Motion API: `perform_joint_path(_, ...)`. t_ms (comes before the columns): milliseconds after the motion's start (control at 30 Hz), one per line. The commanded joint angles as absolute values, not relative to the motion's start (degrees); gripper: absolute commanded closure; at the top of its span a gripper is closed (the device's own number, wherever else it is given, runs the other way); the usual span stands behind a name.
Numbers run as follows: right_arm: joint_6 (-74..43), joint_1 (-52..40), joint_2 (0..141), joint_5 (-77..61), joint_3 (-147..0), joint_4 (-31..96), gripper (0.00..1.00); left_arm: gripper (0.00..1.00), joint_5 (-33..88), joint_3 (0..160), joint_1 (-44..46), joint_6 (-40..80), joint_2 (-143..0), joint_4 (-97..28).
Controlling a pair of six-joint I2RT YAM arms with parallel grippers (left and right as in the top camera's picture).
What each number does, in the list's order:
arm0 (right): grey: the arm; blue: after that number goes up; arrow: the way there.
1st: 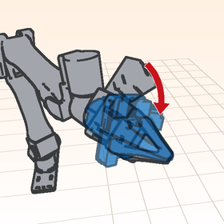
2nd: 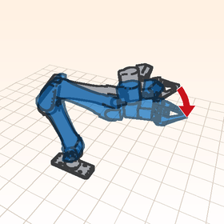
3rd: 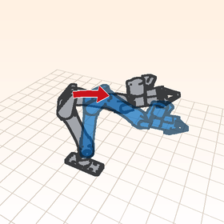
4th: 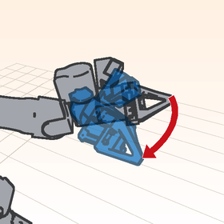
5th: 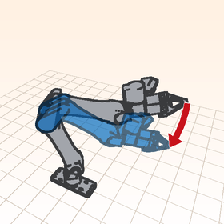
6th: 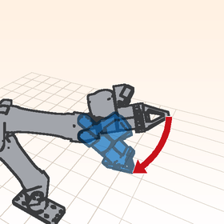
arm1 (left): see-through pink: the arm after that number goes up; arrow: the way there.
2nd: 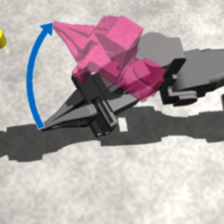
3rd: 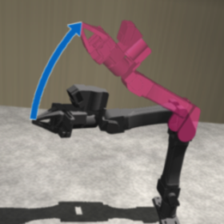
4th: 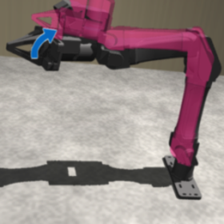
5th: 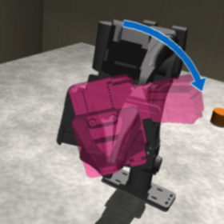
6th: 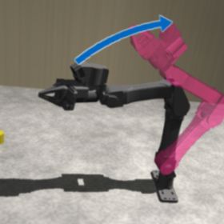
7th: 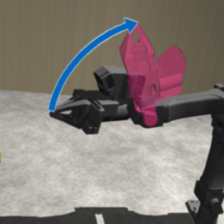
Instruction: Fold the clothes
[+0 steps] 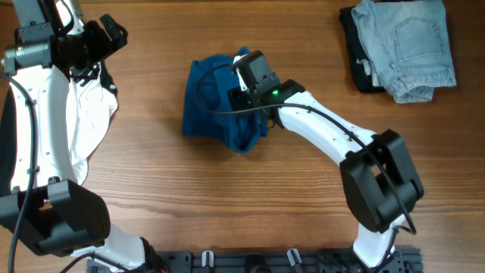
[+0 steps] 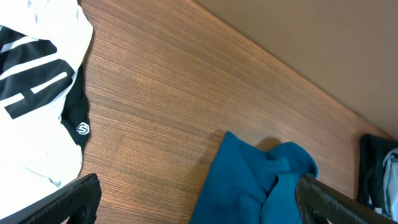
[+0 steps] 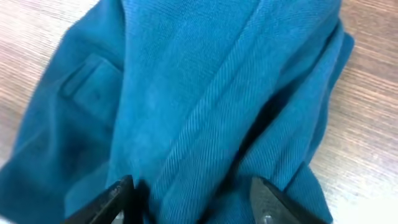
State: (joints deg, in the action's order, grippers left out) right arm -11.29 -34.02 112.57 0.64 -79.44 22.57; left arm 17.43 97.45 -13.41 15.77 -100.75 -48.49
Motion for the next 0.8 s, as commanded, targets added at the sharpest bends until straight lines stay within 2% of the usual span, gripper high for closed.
perform_joint_path(0,-10.61,-34.13,113.97,3.44,-79.88,19.51,0.57,0.00,16.62,97.51,-13.50,15.25,-101.27,-48.49)
perform_joint_path(100,-12.56,-33.95,113.99,10.22,-79.90,19.42,0.85,0.00,16.62,97.51,-13.50,15.22,-101.27,-48.51)
perform_joint_path(167,-14.46,-32.69,113.65,13.93,-79.90,20.99,0.96,0.00,16.62,97.51,-13.50,15.22,-101.27,-48.51)
perform_joint_path(400,-15.81,-25.61,114.93,7.70,-79.88,24.93,0.96,0.00,16.60,97.51,-13.50,15.22,-101.27,-48.51)
perform_joint_path(433,-15.03,-24.93,114.48,5.15,-80.01,24.60,0.76,0.00,16.60,97.51,-13.50,15.22,-101.27,-48.51)
perform_joint_path(467,-12.69,-24.34,113.78,1.10,-80.53,24.49,0.39,0.00,16.56,97.49,-13.52,15.22,-101.27,-48.51)
perform_joint_path(500,-11.46,-24.23,112.97,-1.08,-81.38,24.97,0.25,0.00,16.19,97.49,-13.52,15.20,-101.27,-48.51)
perform_joint_path(600,-10.48,-25.10,110.48,-1.80,-85.93,27.81,0.20,0.00,15.94,97.49,-13.50,15.20,-101.27,-48.51)
perform_joint_path(767,-10.46,-28.08,110.93,-3.51,-88.01,28.16,0.20,0.00,15.75,97.49,-13.52,15.20,-101.27,-48.49)
